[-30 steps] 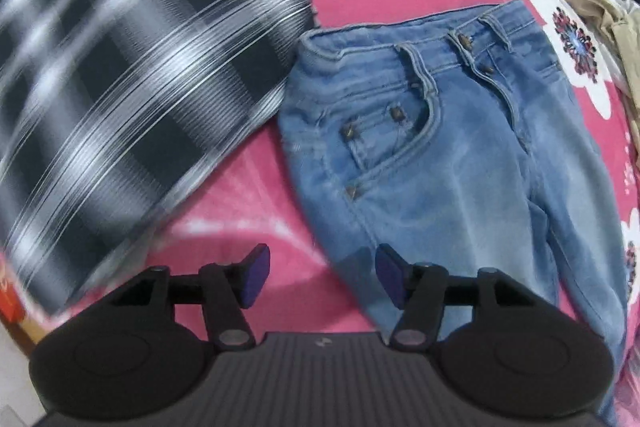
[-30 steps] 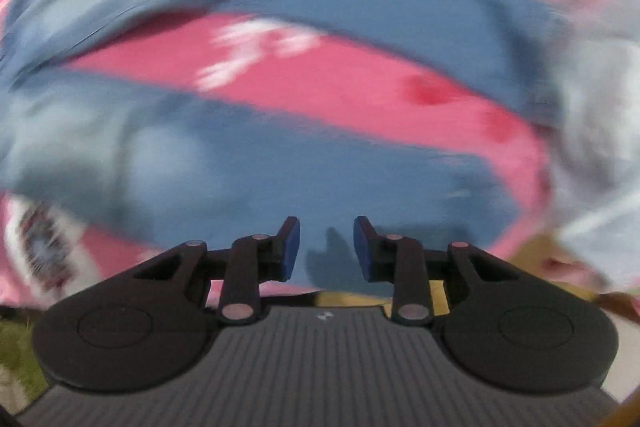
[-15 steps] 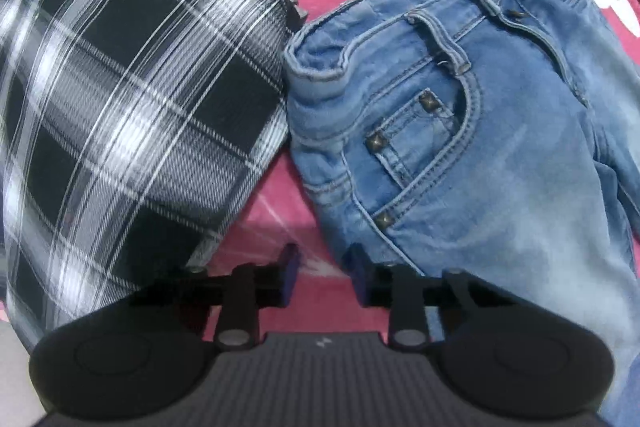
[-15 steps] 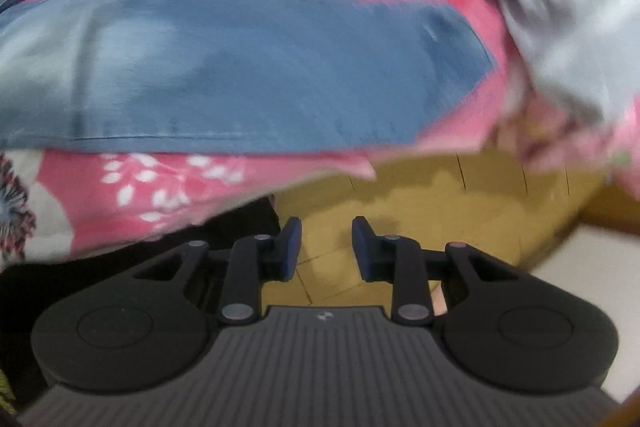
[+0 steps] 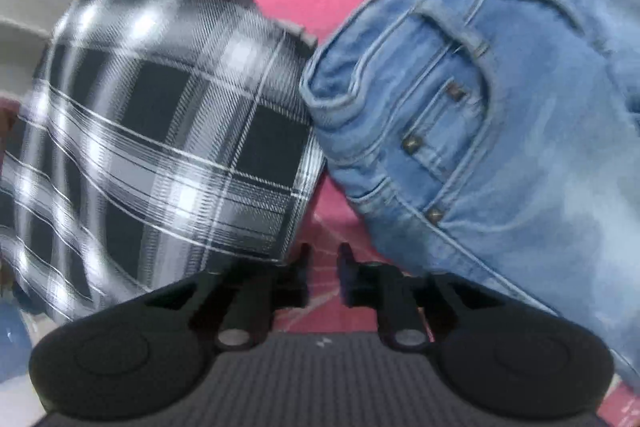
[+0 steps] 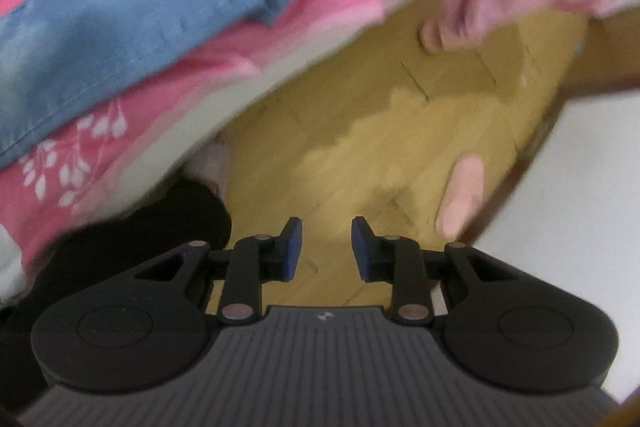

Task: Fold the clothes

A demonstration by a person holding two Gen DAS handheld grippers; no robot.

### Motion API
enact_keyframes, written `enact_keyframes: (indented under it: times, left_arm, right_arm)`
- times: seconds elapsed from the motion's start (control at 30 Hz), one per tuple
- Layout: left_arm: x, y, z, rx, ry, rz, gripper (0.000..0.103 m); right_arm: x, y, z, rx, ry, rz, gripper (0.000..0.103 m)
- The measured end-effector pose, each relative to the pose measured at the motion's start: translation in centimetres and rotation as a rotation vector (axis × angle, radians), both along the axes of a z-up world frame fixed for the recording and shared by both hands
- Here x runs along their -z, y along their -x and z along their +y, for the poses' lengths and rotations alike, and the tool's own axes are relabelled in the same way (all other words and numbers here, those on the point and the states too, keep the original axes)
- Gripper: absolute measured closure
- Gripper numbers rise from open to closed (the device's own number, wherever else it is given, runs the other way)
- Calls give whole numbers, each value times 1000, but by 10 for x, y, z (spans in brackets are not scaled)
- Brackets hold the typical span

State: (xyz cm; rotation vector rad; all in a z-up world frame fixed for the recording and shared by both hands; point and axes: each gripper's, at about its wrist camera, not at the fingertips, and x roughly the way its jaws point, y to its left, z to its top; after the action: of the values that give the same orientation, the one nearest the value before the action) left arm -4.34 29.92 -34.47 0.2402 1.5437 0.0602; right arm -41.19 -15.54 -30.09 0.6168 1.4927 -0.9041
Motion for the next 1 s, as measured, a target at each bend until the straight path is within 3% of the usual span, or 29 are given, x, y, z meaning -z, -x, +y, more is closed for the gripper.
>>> enact_keyframes:
  times: [0.17, 0.27, 0.43, 0.57, 0.67, 0.77, 0.8, 0.87, 1.0]
  left_arm:
    - [-37, 9, -19, 20, 5, -59, 70]
    - [-55, 8, -43, 22, 17, -91, 67]
    - [-69, -14, -115, 99, 98, -161, 63]
    - [-59, -15, -208, 405, 192, -180, 62]
    - [-48, 4, -291, 756, 231, -205, 61]
    - [-33, 26, -357, 1044, 259, -216, 60]
    - [-24, 30, -371, 1109, 250, -222, 60]
    - [-3, 35, -395, 1217, 228, -229, 62]
    - [22, 27, -412, 1288, 204, -202, 63]
  right_arm:
    - [-14, -67, -37, -175, 71, -186, 77]
    - [-14, -123, -59, -280, 62, -307, 77]
    - [-1, -212, -66, -661, 142, -296, 76]
    - [30, -245, -70, -1065, 261, -160, 75]
    - [52, -244, -82, -1263, 315, -59, 75]
    - [64, -235, -95, -1376, 330, -57, 68]
    - [66, -233, -97, -1414, 340, -62, 61]
    - [65, -231, -102, -1472, 349, -69, 57]
    - [50, -242, -130, -1313, 244, -112, 62]
